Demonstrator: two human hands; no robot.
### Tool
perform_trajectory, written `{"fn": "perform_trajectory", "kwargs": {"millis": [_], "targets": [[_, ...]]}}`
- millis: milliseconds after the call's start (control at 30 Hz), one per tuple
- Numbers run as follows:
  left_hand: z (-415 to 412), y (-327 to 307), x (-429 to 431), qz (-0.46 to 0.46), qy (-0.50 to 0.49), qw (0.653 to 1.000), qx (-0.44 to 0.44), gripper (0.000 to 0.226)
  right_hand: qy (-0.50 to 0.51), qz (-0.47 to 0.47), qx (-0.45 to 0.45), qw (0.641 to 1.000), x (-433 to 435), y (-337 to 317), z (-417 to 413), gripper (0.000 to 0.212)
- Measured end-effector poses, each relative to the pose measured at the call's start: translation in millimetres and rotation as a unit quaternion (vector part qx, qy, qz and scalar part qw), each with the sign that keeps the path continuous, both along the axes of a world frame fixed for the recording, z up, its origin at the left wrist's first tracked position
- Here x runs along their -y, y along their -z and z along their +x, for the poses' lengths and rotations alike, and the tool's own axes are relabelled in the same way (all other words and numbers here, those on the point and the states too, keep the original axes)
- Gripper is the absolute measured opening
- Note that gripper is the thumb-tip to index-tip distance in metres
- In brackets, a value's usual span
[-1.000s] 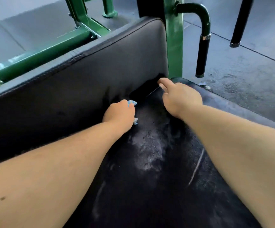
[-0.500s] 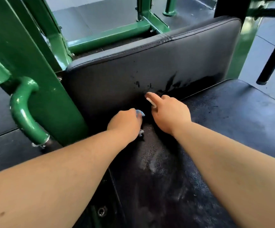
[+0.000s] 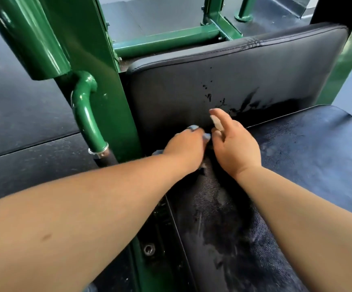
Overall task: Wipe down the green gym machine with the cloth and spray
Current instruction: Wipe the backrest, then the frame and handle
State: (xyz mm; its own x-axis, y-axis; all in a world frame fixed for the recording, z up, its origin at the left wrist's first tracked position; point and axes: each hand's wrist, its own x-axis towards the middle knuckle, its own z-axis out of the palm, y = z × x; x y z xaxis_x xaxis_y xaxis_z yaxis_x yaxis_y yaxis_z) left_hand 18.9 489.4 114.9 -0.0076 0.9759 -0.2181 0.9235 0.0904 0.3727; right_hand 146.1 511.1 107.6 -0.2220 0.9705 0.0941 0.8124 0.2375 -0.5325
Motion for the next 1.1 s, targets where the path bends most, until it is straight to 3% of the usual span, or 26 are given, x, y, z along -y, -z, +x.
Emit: {"fn": "perform_trajectory", "kwargs": {"millis": [100,234,367,434,567,667,767,901,1101], "targets": [[22,2,-28,-0.004,0.048,0.997,0.057,0.034,0.077,-0.026,-0.054,0.995,0,-4,24,0.046],[-4,14,-17,-0.022,-0.023,0.998,0.056,0.034,0.115,-0.038,-0.094,0.988,-1,-2,28,0.042],[-34,1,22,-0.078,0.042,0.978,-0.189,0.032,0.125,-0.037,-0.071,0.989,-4,0,24,0.045],[-39,-4,31,-0.092,0.067,0.959,-0.258,0.032,0.133,-0.038,-0.077,0.987,-3,0,23,0.045],[-11,-9,14,-0.032,0.011,0.984,-0.173,0.011,0.138,-0.033,-0.110,0.984,-4,-2,31,0.044],[27,-12,-12,-0.025,0.061,0.989,-0.133,0.027,0.128,-0.002,-0.042,0.991,-15,-6,58,0.044],[67,-10,-45,-0.011,0.152,0.971,-0.183,0.042,0.159,0.018,0.027,0.987,-39,-11,108,0.044],[116,-6,-90,-0.019,0.168,0.969,-0.180,0.039,0.209,0.001,0.068,0.976,-72,-10,173,0.045],[191,7,-158,0.073,0.246,0.957,-0.136,0.042,0.184,0.029,0.083,0.979,-84,5,190,0.047]]}}
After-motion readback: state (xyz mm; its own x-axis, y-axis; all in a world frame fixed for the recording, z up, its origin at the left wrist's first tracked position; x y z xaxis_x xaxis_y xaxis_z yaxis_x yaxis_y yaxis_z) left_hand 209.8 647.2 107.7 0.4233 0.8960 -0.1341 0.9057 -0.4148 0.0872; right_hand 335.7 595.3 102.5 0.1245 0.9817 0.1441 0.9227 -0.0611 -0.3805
